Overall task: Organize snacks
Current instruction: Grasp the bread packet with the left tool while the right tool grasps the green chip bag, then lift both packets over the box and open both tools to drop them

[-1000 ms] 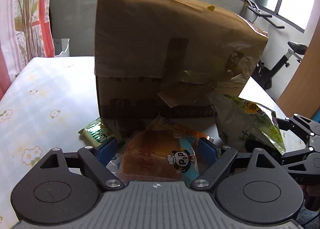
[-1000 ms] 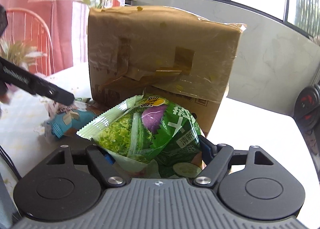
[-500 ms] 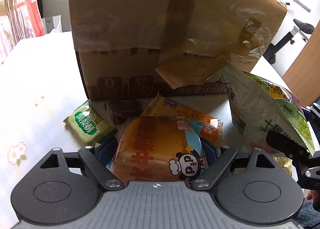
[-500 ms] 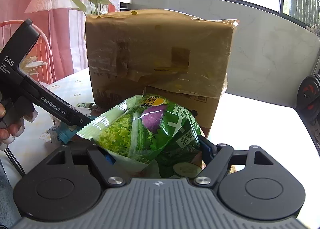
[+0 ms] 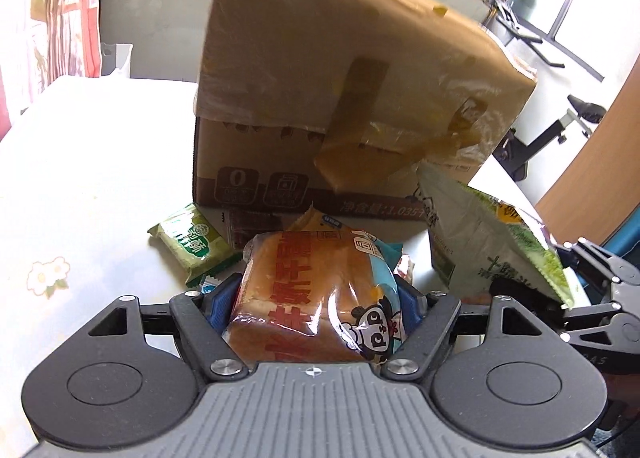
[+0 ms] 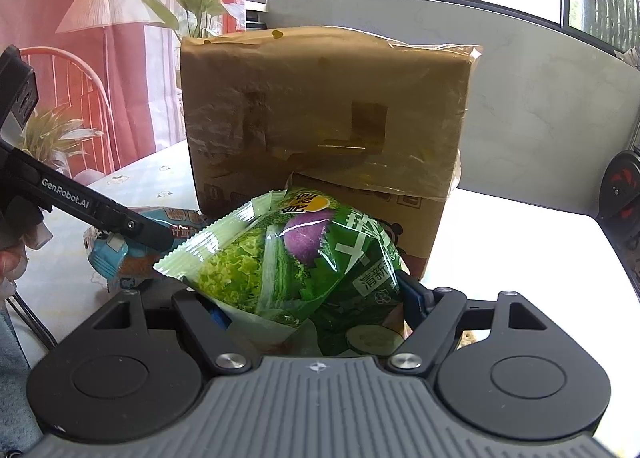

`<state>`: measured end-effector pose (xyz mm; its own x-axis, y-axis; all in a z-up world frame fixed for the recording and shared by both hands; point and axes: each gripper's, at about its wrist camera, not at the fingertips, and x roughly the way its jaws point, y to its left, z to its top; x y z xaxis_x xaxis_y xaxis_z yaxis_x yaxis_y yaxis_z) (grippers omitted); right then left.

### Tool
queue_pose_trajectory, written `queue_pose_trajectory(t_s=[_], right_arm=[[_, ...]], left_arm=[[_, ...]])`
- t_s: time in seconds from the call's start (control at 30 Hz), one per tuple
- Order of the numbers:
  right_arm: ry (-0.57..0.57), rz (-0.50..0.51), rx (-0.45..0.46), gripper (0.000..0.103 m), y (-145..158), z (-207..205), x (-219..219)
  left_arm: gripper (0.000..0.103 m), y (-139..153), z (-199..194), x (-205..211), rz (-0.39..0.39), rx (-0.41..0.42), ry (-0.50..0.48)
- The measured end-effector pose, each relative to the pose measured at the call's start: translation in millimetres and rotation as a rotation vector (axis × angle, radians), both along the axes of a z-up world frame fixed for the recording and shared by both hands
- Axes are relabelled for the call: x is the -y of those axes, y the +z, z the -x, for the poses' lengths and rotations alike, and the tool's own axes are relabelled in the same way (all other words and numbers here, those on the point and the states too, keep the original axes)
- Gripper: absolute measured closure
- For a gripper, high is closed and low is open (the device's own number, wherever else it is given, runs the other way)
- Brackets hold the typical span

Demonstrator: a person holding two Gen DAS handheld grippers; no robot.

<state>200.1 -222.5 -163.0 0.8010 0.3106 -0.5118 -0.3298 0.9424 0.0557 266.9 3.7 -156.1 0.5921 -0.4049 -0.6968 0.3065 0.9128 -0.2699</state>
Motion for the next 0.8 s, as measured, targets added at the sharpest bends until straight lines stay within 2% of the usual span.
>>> queue_pose_trajectory(t_s=[0.13,0.3,0.4,0.5,0.8], right_arm=[[0.021,-0.014,0.006,0.024,4,8,1],[0.039,-0.054,0.005,0.025,12,14,4],[0.053,-0.077,0.026,0.025,21,17,4],[0.060,-0.116,0.055,0.025,35,20,6],[0.059,-0.237,0.155,0.025,88,22,21]], left_arm=[[0.024,11,16,-8,0.016,0.035,0.039],[0.025,16,23,-23,0.086,0.011,0.103],[0.025,27,24,-27,0.084,0.050,0.120],[0.025,39,25,-31,0.117,0.083,0.131],[0.025,83,28,-28,0.142,0.207,0.112]])
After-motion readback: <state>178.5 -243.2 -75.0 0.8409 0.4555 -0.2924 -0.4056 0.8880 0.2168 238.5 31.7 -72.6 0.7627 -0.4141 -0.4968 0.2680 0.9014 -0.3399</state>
